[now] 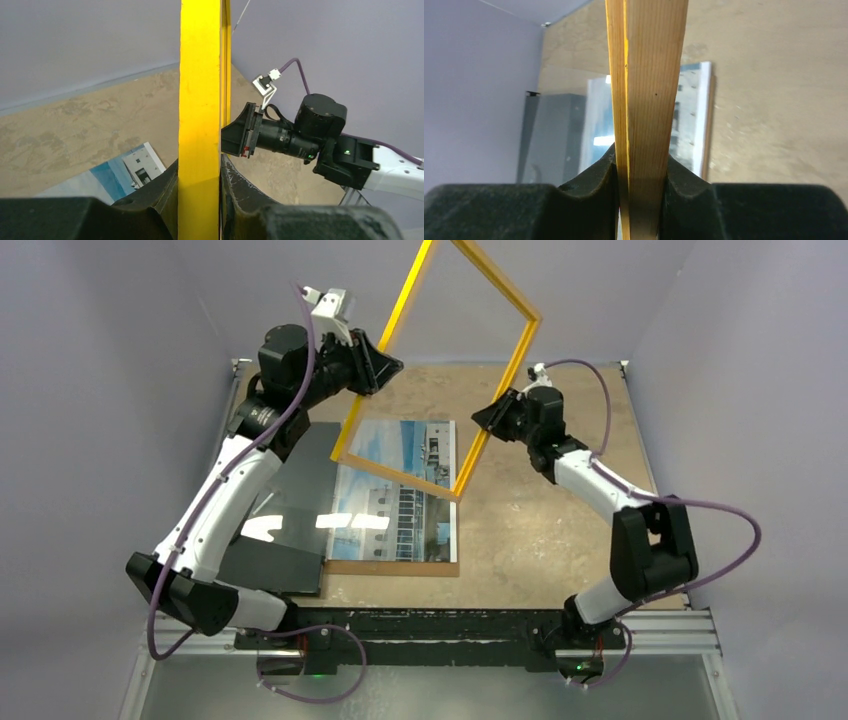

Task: Put the photo into the frame

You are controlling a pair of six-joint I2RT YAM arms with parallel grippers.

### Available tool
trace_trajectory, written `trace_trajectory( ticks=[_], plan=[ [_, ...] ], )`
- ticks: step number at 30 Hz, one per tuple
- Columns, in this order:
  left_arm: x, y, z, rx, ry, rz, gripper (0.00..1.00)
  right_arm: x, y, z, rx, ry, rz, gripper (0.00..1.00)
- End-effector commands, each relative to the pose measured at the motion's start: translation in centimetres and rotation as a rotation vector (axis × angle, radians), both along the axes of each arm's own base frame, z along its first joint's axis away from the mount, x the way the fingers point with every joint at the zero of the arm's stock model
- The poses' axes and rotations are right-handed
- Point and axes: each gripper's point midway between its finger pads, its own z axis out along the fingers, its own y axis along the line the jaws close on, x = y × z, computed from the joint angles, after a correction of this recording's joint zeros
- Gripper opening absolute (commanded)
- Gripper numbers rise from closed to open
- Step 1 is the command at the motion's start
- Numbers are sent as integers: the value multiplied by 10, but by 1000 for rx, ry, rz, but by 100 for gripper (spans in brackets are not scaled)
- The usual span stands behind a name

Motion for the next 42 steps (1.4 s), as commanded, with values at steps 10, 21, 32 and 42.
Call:
trace_trajectory(
  ticks=[10,21,32,42],
  plan=[
    [9,-3,-136,212,184,-53,58,-68,-92,33,-330,65,-102,0],
    [9,-4,-168,314,218,-117,87,-81,-131,18,-404,160,-92,0],
    [10,8,-182,439,186,-135,90,-86,-154,-16,-590,317,-62,0],
    [18,43,-227,618,181,-132,89,-69,-186,-75,-752,488,-145,0]
  ],
)
